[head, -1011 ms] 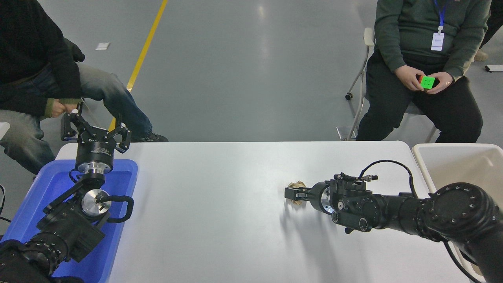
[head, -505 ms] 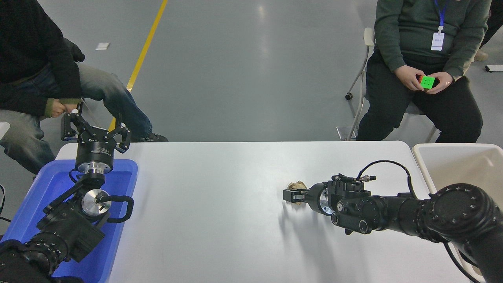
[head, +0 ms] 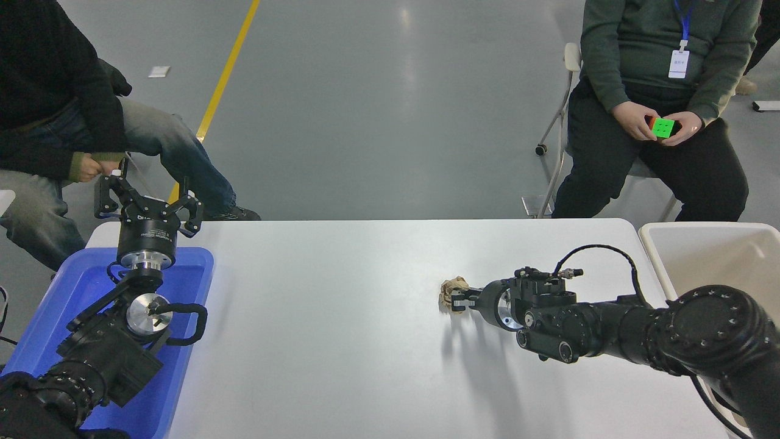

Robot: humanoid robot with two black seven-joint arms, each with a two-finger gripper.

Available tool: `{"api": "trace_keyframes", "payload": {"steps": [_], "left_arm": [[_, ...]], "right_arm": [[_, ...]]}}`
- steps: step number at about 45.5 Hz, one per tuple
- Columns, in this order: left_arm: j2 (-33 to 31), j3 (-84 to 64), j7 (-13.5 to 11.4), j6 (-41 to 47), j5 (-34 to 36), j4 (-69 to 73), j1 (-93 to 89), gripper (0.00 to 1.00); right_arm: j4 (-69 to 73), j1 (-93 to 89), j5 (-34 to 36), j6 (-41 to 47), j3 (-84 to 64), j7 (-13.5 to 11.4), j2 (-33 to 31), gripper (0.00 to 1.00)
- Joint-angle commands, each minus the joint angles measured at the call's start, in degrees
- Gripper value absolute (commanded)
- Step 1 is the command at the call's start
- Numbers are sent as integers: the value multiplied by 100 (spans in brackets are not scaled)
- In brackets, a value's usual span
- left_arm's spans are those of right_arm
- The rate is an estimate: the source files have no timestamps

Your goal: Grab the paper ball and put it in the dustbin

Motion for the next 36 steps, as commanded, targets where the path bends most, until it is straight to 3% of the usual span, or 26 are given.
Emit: {"api": "trace_keyframes", "payload": {"steps": [1, 14, 36], "left_arm": [[0, 0, 0, 0, 0, 0, 0, 99], [0, 9, 0, 0, 0, 0, 0, 99], [9, 9, 0, 0, 0, 0, 0, 99]], "right_arm": [[491, 265, 16, 96, 74, 41, 0, 10], [1467, 1293, 359, 536, -39, 68, -26, 11], [3532, 4008, 403, 2223, -857, -81, -2697, 15]]}}
